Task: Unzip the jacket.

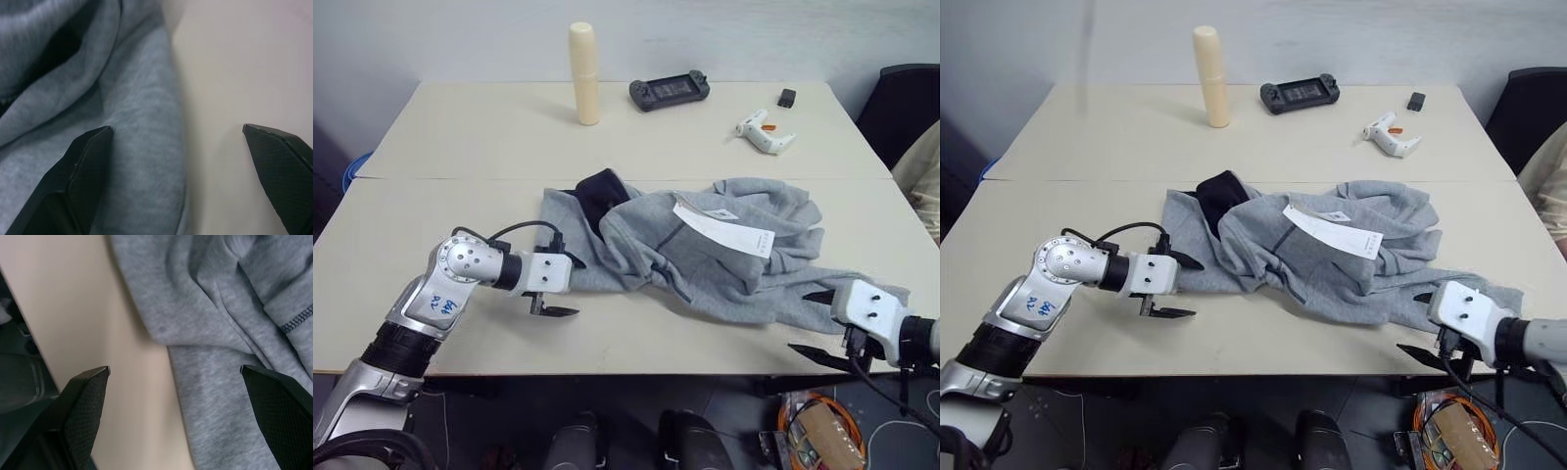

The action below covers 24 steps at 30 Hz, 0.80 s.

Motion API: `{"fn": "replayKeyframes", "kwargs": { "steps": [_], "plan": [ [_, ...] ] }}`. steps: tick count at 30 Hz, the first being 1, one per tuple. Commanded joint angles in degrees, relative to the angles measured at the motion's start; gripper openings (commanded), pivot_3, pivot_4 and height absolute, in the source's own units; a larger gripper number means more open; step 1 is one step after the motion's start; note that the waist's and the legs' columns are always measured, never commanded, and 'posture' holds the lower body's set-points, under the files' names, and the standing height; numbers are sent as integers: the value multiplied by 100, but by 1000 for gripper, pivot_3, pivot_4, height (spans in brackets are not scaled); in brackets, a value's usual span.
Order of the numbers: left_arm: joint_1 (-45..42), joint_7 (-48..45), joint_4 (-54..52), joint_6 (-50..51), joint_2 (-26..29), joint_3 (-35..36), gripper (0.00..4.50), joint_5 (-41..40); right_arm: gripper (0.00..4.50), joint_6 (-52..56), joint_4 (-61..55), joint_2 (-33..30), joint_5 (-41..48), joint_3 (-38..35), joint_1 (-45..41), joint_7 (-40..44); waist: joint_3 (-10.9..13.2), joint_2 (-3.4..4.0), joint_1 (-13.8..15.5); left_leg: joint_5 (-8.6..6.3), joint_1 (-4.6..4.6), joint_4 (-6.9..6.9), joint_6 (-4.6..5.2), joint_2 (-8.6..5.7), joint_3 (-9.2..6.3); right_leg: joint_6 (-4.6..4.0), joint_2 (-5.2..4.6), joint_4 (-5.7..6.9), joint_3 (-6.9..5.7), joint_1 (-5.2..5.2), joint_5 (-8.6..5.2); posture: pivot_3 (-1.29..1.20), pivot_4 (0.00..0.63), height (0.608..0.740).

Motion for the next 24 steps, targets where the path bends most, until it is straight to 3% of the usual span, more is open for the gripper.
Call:
{"fn": "replayKeyframes", "kwargs": {
  "steps": [1,11,14,24],
  "plan": [
    [-170,139,369,-351,-84,-23,3923,209,4500,-318,454,134,-409,289,-272,-353,-1,0,3,0,2,2,1,0,-1,0,-1,1,-1,3,0,0,150,740],
    [-74,18,539,-538,-9,69,886,122,4500,-766,1715,209,-982,842,-745,-759,-26,-43,-19,0,28,7,2,4,-20,0,-4,-9,-7,51,0,0,150,740],
    [-26,-15,510,-547,31,91,45,80,3902,-750,1852,251,-839,873,-821,-667,-28,-47,-14,-1,31,8,2,4,-31,0,-11,-14,-13,63,0,0,150,740],
    [-158,151,900,-781,165,117,0,334,619,-792,1873,78,-497,731,-560,-46,-29,-48,1,-2,31,11,4,3,-42,0,-17,-16,-27,72,0,0,150,740]
  ]
}}
